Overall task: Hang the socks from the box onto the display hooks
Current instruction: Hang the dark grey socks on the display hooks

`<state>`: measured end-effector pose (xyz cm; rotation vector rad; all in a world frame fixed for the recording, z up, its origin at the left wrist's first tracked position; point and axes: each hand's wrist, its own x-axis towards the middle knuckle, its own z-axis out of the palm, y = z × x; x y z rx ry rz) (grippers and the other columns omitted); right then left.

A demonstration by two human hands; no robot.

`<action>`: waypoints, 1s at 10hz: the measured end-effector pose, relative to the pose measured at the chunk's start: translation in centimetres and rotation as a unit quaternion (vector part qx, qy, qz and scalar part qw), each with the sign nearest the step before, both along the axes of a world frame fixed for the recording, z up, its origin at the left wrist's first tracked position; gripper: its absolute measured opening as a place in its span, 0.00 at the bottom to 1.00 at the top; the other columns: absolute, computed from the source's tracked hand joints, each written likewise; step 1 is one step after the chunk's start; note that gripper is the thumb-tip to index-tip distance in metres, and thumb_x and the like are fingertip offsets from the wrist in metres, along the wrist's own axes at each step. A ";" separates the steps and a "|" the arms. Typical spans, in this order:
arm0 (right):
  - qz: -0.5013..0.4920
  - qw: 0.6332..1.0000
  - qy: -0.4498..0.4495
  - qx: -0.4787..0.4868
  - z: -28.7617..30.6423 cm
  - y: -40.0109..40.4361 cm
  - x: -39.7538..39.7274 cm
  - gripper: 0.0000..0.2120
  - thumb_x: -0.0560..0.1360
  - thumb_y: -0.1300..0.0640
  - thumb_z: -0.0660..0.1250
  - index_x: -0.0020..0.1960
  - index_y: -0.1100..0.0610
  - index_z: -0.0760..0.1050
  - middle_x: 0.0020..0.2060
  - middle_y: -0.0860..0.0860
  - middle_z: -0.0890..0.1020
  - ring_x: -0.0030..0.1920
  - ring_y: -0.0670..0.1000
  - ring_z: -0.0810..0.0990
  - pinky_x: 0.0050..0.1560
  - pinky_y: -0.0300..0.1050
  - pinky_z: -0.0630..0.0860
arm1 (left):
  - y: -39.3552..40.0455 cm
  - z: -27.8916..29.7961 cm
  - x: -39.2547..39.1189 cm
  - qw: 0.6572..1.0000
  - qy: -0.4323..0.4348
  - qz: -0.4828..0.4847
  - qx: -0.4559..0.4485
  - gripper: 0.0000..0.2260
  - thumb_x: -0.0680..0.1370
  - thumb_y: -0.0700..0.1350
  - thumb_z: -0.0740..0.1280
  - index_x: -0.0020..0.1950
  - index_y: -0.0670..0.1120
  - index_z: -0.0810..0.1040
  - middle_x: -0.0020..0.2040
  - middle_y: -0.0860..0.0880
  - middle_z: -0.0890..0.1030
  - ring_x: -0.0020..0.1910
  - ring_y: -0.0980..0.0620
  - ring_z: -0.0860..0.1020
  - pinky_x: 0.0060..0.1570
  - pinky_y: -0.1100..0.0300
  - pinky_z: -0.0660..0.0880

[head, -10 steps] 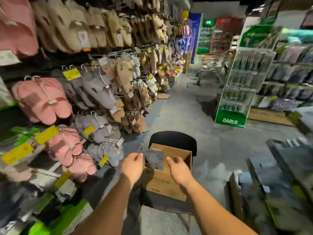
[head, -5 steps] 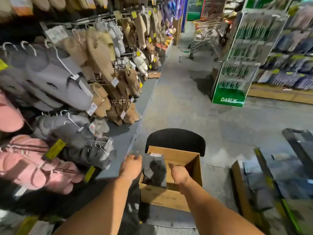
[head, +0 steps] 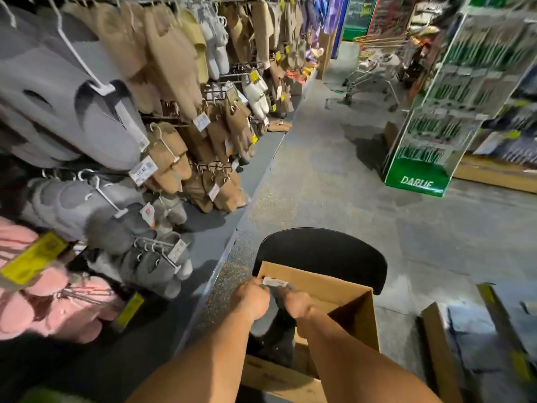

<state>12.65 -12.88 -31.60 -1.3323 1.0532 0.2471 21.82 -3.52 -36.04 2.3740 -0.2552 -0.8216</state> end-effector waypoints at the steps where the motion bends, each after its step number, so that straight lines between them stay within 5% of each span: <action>1: -0.020 1.000 -0.013 -0.017 0.2 0.4 0.9 0.13 0.75 0.45 0.70 0.40 0.51 0.71 0.32 0.45 0.81 0.34 0.45 0.78 0.37 0.36 0.77 | 0.0 -1.3 0.3 1.000 0.022 0.019 -0.006 0.10 0.80 0.48 0.63 0.58 0.48 0.80 0.58 0.44 0.82 0.57 0.42 0.79 0.59 0.53 0.77; 2: -0.038 0.998 -0.016 -0.037 -1.6 0.0 1.5 0.06 0.79 0.56 0.68 0.45 0.55 0.73 0.50 0.55 0.78 0.48 0.53 0.77 0.51 0.45 0.76 | 0.1 -1.6 0.6 0.997 0.047 0.059 -0.025 0.05 0.78 0.47 0.67 0.49 0.48 0.80 0.54 0.43 0.83 0.53 0.42 0.81 0.55 0.50 0.80; 3: -0.039 0.999 -0.019 -0.023 -2.2 0.4 2.1 0.09 0.79 0.62 0.67 0.40 0.55 0.73 0.49 0.55 0.80 0.52 0.54 0.78 0.54 0.48 0.76 | 0.2 -1.9 0.9 0.991 0.078 0.090 -0.056 0.04 0.75 0.44 0.68 0.40 0.51 0.76 0.53 0.44 0.84 0.52 0.42 0.82 0.55 0.50 0.80; 4: -0.033 0.999 -0.009 -0.003 -1.9 0.8 2.5 0.12 0.81 0.64 0.63 0.60 0.70 0.77 0.58 0.60 0.80 0.53 0.56 0.79 0.57 0.46 0.73 | 0.6 -1.0 1.0 0.979 0.108 0.139 -0.103 0.04 0.76 0.37 0.66 0.43 0.46 0.76 0.52 0.41 0.83 0.54 0.42 0.82 0.55 0.50 0.80; 5: -0.022 1.000 -0.007 0.003 -1.3 0.8 2.0 0.15 0.80 0.68 0.61 0.66 0.70 0.73 0.56 0.57 0.79 0.50 0.53 0.75 0.48 0.43 0.72 | 1.0 0.0 0.8 0.968 0.143 0.157 -0.138 0.08 0.76 0.34 0.66 0.48 0.48 0.74 0.55 0.42 0.81 0.53 0.43 0.80 0.54 0.53 0.79; 6: -0.062 0.998 -0.017 -0.016 -0.5 0.8 2.1 0.09 0.76 0.69 0.65 0.42 0.63 0.83 0.39 0.50 0.82 0.49 0.53 0.78 0.46 0.40 0.77 | 2.1 1.8 0.4 0.943 0.186 0.203 -0.185 0.17 0.73 0.30 0.65 0.60 0.43 0.73 0.53 0.40 0.81 0.48 0.45 0.82 0.41 0.56 0.78; 7: -0.089 0.994 -0.057 0.019 3.7 1.5 1.3 0.06 0.70 0.68 0.70 0.44 0.59 0.78 0.43 0.57 0.82 0.42 0.56 0.81 0.47 0.51 0.80 | 4.3 8.5 -0.9 0.910 0.280 0.182 -0.244 0.03 0.79 0.38 0.66 0.50 0.41 0.79 0.35 0.45 0.84 0.26 0.54 0.81 0.24 0.67 0.72; 8: -0.086 0.991 -0.098 0.029 7.9 1.8 1.7 0.18 0.64 0.68 0.72 0.53 0.60 0.76 0.48 0.61 0.83 0.45 0.59 0.83 0.50 0.57 0.82 | 5.4 12.6 -0.7 0.896 0.317 0.132 -0.281 0.12 0.81 0.55 0.66 0.50 0.48 0.80 0.42 0.52 0.85 0.44 0.54 0.80 0.45 0.65 0.72; 9: -0.087 0.983 -0.155 0.038 15.5 3.1 2.6 0.21 0.67 0.70 0.66 0.60 0.63 0.73 0.48 0.65 0.83 0.49 0.64 0.84 0.57 0.66 0.78 | 6.2 18.5 -0.4 0.878 0.313 0.139 -0.334 0.25 0.75 0.62 0.71 0.62 0.45 0.82 0.52 0.44 0.87 0.49 0.47 0.85 0.54 0.54 0.81; 10: -0.006 0.978 -0.209 0.026 21.3 4.7 2.9 0.17 0.73 0.63 0.65 0.62 0.60 0.77 0.52 0.61 0.85 0.52 0.61 0.84 0.59 0.63 0.78 | 6.7 22.4 -0.5 0.877 0.227 0.165 -0.390 0.24 0.76 0.59 0.71 0.67 0.48 0.79 0.56 0.48 0.86 0.57 0.48 0.83 0.66 0.48 0.75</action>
